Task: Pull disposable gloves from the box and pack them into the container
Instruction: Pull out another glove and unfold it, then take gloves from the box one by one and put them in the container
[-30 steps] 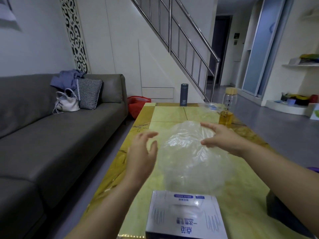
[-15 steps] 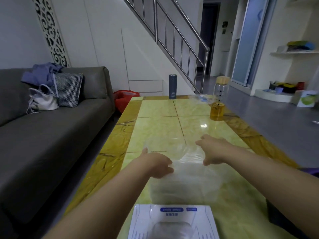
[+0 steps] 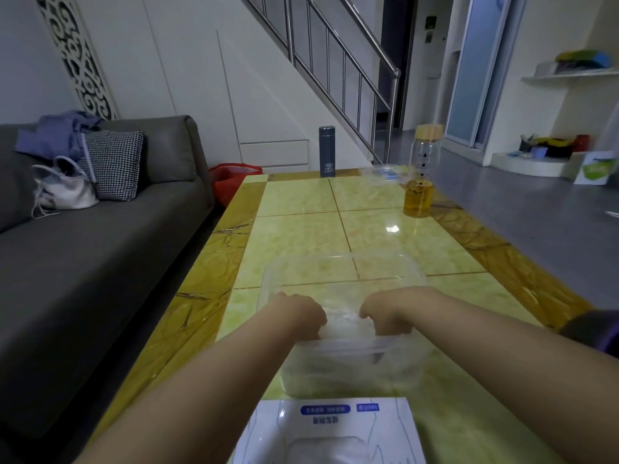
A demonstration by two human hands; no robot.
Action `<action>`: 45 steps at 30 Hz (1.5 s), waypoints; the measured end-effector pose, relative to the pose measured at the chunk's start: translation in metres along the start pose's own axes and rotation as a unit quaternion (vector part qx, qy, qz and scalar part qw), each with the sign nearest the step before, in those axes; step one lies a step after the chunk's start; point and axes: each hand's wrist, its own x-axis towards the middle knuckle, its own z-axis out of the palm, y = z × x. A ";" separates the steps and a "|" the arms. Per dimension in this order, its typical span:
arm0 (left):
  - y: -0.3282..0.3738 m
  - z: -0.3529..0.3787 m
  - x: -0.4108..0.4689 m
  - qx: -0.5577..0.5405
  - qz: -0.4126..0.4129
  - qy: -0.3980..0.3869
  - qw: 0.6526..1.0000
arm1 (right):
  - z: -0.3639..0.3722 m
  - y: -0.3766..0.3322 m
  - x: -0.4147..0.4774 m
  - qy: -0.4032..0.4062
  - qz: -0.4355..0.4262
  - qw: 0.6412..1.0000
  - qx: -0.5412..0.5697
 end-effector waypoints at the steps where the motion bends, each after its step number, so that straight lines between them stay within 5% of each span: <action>1: -0.002 0.001 0.001 -0.007 0.003 0.011 1.000 | 0.001 0.000 0.002 0.001 -0.001 1.000 -0.009; 6: -0.006 -0.015 -0.006 -0.152 0.065 0.157 0.973 | 0.004 0.000 0.010 -0.004 -0.001 1.000 -0.027; 9: 0.005 -0.018 -0.006 -0.170 0.083 0.047 0.981 | 0.006 0.000 0.015 -0.012 -0.004 0.999 -0.049; 12: 0.009 -0.007 0.005 -0.107 0.013 -0.110 0.988 | 0.008 0.002 0.020 -0.021 -0.010 0.998 -0.065; 20: -0.002 -0.001 0.010 -0.022 0.037 -0.142 0.989 | 0.010 0.005 0.021 -0.041 -0.017 0.995 -0.090; 28: -0.012 -0.022 -0.062 -0.171 0.056 0.113 0.977 | 0.003 -0.001 -0.048 0.145 -0.106 0.981 0.070; 33: -0.002 0.022 -0.125 -0.358 0.056 0.373 0.854 | 0.034 -0.013 -0.110 0.368 -0.186 0.883 0.225; 36: 0.018 0.063 -0.142 -0.412 0.048 0.439 0.797 | 0.073 -0.029 -0.126 0.336 -0.214 0.893 0.210; 38: 0.032 0.091 -0.145 -0.384 0.028 0.406 0.829 | 0.100 -0.041 -0.122 0.268 -0.198 0.930 0.152; 41: 0.049 0.120 -0.145 -0.304 -0.017 0.273 0.912 | 0.121 -0.052 -0.115 0.277 -0.162 0.937 0.135; 45: 0.058 0.132 -0.153 -0.298 -0.023 0.222 0.928 | 0.128 -0.061 -0.114 0.289 -0.131 0.933 0.172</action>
